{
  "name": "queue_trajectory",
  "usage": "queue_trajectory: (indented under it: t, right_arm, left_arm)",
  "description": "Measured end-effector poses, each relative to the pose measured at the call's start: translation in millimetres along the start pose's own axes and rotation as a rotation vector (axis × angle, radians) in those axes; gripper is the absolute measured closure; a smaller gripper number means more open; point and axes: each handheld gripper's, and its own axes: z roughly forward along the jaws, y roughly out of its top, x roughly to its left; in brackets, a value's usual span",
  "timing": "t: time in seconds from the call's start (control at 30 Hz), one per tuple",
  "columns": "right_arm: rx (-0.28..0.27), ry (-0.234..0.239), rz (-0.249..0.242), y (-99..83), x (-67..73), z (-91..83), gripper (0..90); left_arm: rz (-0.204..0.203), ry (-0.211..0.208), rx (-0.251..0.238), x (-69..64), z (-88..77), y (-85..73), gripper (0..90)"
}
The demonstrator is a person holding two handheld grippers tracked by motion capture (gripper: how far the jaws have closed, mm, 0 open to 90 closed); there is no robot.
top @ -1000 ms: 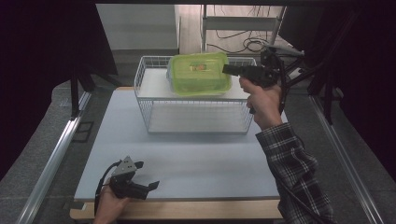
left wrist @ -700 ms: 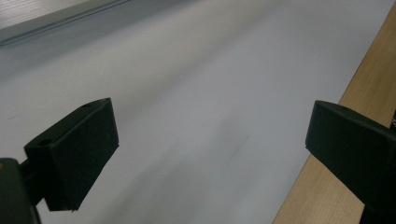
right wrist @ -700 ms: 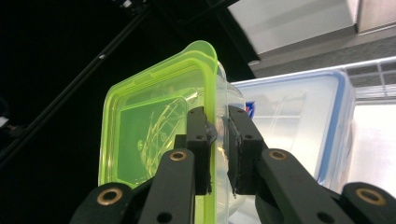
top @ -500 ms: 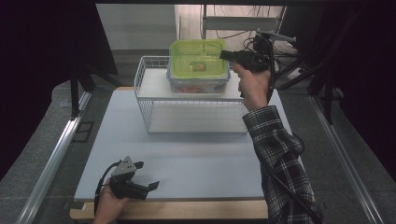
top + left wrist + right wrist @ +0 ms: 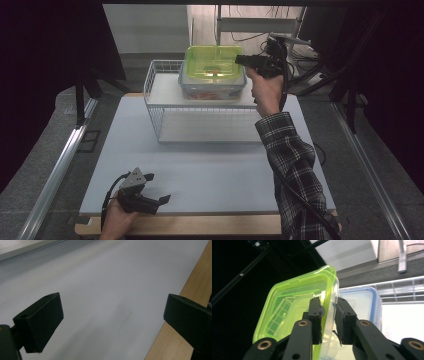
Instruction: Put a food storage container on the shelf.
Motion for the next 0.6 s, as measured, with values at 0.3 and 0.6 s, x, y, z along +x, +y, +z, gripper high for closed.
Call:
queue_trajectory:
  t: [0.3,0.6]
  right_arm:
    - [-0.009,-0.043,-0.038,2.0,-2.0,10.5,70.3]
    - [-0.021,-0.058,-0.075,3.5,-0.7,11.4,62.5]
  left_arm:
    - [0.0,-0.002,0.002,0.2,0.5,-0.3,2.5]
    - [0.002,-0.002,0.003,0.1,0.5,-0.2,2.5]
